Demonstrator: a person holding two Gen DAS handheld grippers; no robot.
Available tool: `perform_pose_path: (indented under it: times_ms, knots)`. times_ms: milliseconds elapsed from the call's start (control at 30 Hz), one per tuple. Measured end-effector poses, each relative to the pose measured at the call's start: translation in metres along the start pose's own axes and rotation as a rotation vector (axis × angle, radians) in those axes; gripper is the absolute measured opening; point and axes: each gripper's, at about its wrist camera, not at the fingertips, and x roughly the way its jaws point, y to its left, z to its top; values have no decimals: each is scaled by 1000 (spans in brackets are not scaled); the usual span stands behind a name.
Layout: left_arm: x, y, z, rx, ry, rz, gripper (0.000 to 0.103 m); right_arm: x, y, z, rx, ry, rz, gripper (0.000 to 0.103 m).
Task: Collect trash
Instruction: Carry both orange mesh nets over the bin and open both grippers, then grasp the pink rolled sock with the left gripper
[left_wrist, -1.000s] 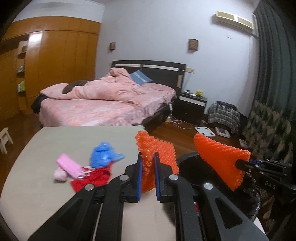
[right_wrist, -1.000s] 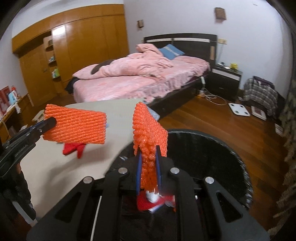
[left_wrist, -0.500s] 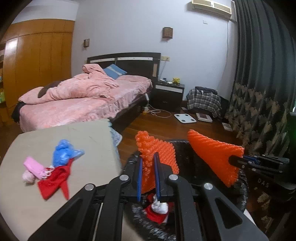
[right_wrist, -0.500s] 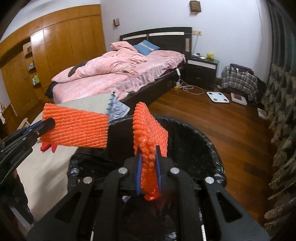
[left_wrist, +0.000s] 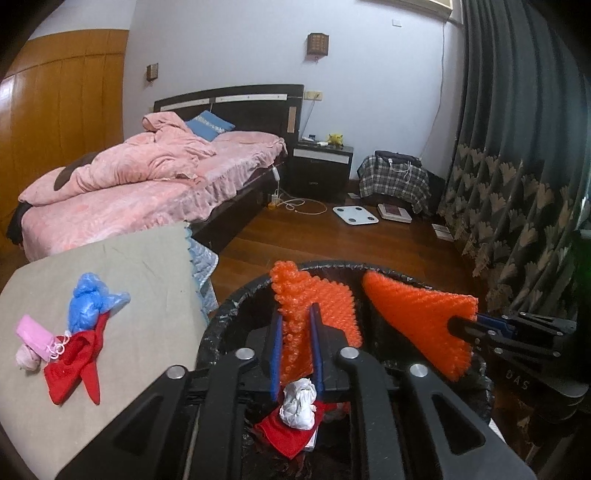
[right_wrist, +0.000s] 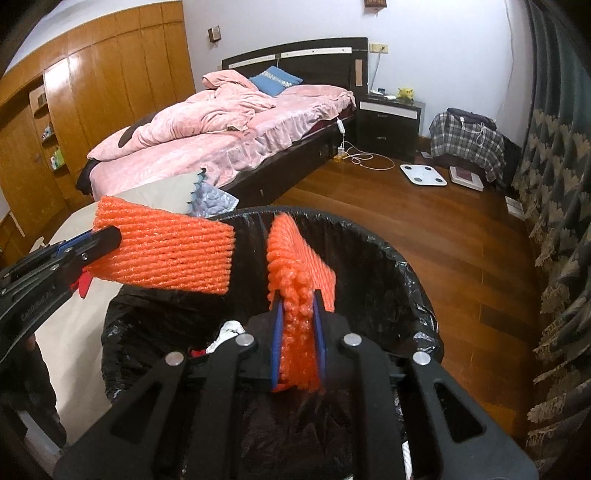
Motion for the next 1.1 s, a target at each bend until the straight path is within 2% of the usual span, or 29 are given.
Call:
perform_pose_path:
  times_ms: [33, 67, 100, 167, 200, 233, 267, 333, 367, 400, 467, 700, 1100]
  knots:
    - [2, 2, -1, -10, 13, -9, 35, 0, 0, -1, 0, 1, -2, 27]
    - [2, 6, 1, -17, 17, -9, 49, 1, 0, -1, -1, -1, -8, 32]
    - [1, 8, 0, -23, 11, 0, 53, 0, 1, 0, 0, -2, -10, 39]
    - [-2, 13, -1, -23, 3, 8, 55, 0, 1, 0, 0, -6, -15, 53]
    - [-4, 15, -1, -23, 0, 17, 59, -1, 1, 0, 0, -10, -19, 66]
    - [-7, 17, -1, -23, -6, 26, 61, -3, 1, 0, 3, -17, -22, 75]
    - [-12, 22, 0, -23, -16, 41, 64, -5, 2, 1, 4, -28, -18, 77]
    - [-18, 26, -2, -20, -30, 62, 73, -9, 4, 2, -3, -44, -10, 91]
    - [-23, 30, -2, -20, -40, 81, 80, -11, 7, 2, -10, -52, -6, 93]
    - [-28, 35, -4, -21, -52, 96, 83, -13, 8, 3, -14, -58, 0, 93]
    - [-39, 48, -5, -25, -68, 120, 85, -15, 14, 5, -17, -59, 23, 97]
    - [-72, 88, -10, -90, -107, 204, 97, -19, 53, 21, -15, -94, 100, 97]
    - [-111, 159, -27, -188, -133, 366, 97, -7, 137, 47, -101, -146, 195, 97]
